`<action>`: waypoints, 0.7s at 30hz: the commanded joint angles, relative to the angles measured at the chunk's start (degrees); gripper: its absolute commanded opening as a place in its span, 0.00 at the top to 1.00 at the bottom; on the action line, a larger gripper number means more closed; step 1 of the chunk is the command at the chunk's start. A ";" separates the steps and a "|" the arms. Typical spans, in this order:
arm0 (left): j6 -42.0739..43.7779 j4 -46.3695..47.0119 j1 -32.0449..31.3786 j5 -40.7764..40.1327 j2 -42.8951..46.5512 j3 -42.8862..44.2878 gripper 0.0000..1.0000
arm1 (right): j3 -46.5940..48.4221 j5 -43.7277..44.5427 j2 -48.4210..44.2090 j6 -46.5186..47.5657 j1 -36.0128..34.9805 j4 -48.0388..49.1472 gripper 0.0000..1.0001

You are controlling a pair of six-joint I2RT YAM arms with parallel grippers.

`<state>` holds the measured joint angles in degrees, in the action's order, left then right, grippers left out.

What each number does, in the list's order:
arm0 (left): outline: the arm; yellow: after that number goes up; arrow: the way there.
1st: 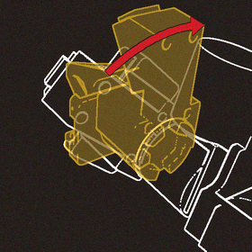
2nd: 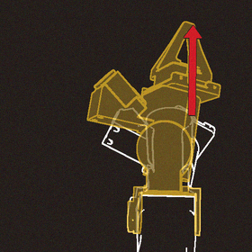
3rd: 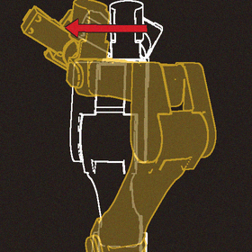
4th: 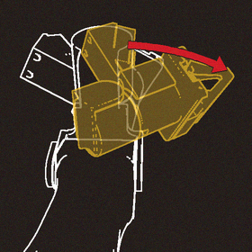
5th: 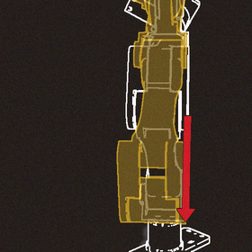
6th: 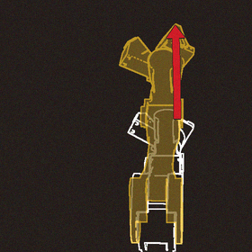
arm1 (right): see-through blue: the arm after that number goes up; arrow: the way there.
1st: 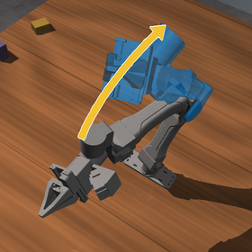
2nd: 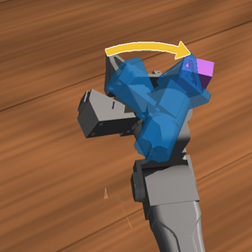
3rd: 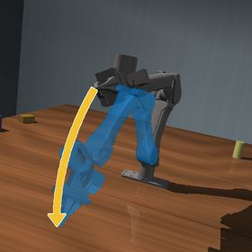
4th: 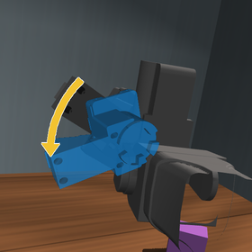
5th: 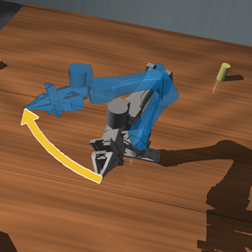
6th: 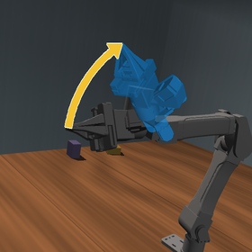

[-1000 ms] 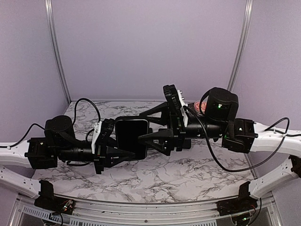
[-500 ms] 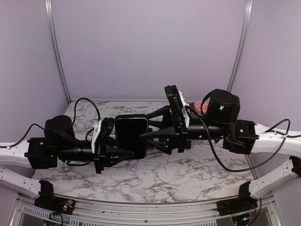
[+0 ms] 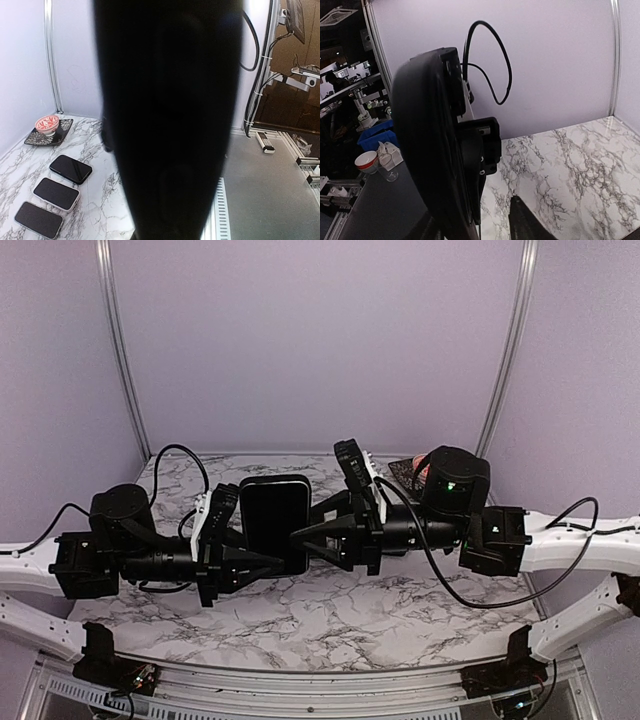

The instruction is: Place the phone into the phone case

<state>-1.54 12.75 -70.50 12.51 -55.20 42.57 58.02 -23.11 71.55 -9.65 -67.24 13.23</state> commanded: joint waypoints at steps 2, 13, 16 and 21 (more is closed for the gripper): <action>-2.16 3.37 -0.16 -0.08 1.05 0.80 1.00 | -0.09 -3.06 3.11 -4.97 -0.08 5.98 1.00; -9.55 -26.85 7.45 -42.54 -7.93 13.01 0.01 | -1.47 14.76 6.44 -23.04 14.58 -5.67 1.00; -11.00 -36.77 16.34 -41.83 -13.46 18.48 0.01 | 3.97 15.80 14.87 -21.61 17.42 -10.80 1.00; -10.75 -36.33 27.90 -38.95 -15.08 16.22 0.01 | 24.19 5.68 35.39 -17.87 17.26 -17.56 1.00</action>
<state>-10.85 -15.18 -48.51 -24.05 -69.69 59.66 67.96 -10.09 96.60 -28.36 -48.66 -0.89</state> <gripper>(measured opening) 0.989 0.081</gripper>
